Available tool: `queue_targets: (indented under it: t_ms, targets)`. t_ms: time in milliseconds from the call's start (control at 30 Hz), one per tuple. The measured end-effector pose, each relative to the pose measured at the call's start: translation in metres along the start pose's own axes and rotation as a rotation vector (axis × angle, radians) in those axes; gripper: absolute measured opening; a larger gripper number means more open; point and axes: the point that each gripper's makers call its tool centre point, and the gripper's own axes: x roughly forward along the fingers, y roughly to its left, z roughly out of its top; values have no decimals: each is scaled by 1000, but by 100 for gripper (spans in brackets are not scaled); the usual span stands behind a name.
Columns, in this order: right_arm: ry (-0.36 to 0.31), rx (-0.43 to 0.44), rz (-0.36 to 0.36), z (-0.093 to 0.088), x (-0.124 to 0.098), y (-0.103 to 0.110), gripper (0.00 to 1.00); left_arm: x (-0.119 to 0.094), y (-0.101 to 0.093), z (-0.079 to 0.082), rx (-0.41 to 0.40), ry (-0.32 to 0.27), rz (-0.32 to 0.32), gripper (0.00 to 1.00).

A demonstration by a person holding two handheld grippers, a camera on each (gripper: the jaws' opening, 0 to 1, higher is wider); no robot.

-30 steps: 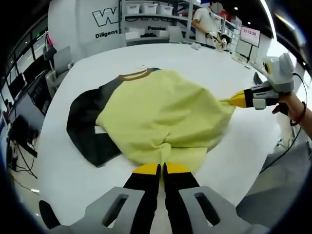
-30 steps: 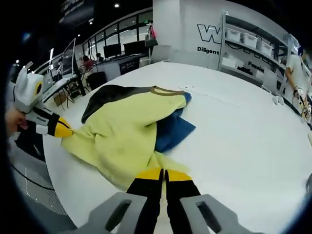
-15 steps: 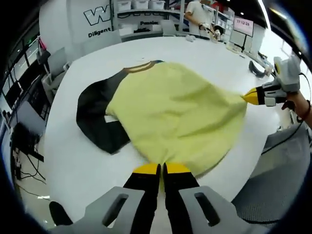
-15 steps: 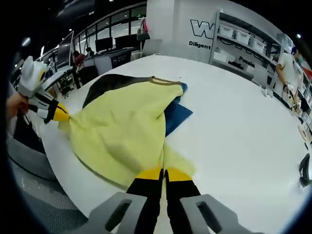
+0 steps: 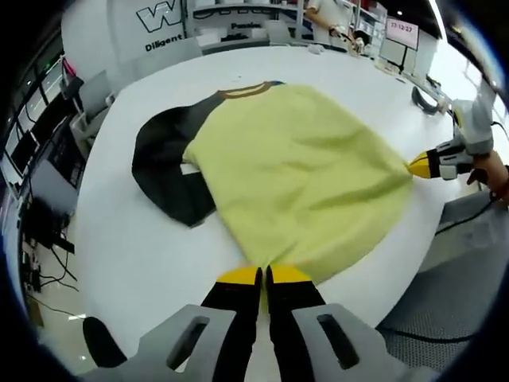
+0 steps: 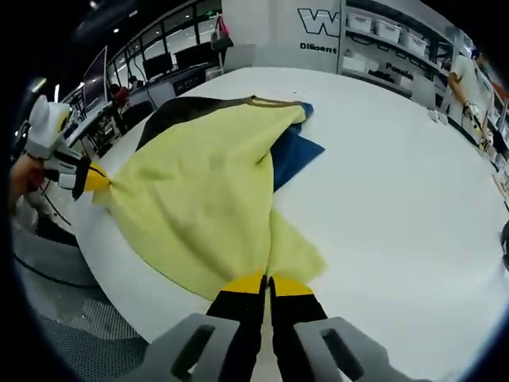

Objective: Fold the garment on the visible template until the final outline fits inside the template.

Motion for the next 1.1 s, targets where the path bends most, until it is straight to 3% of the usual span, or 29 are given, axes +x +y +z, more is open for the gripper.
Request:
queue_targets:
  t_ms: [33, 167, 233, 333, 400, 567, 733, 900, 1100]
  targets:
    - [23, -11, 12, -3, 2, 1, 0, 2, 0, -3, 10, 12, 4, 3]
    - [1, -13, 27, 5, -4, 0, 0, 2, 2, -6, -14, 22, 11, 6]
    - [-59, 5, 10, 23, -9, -10, 0, -4, 6, 3, -38, -35, 34, 15]
    - [-104, 30, 1, 41, -11, -20, 12, -8, 12, 14, -110, -97, 37, 35]
    - [-128, 48, 14, 55, -8, -26, 20, -7, 23, 21, -147, -135, 65, 43]
    - [-177, 87, 20, 91, 10, -44, 28, -2, 56, 31, -266, -173, 159, 43]
    - [-196, 127, 22, 115, 38, -57, 28, 9, 84, 38, -331, -189, 238, 45]
    - [-183, 109, 27, 128, 70, -58, 33, 23, 104, 50, -389, -237, 277, 54]
    - [-186, 84, 20, 136, 95, -63, 35, 39, 115, 53, -436, -242, 284, 52]
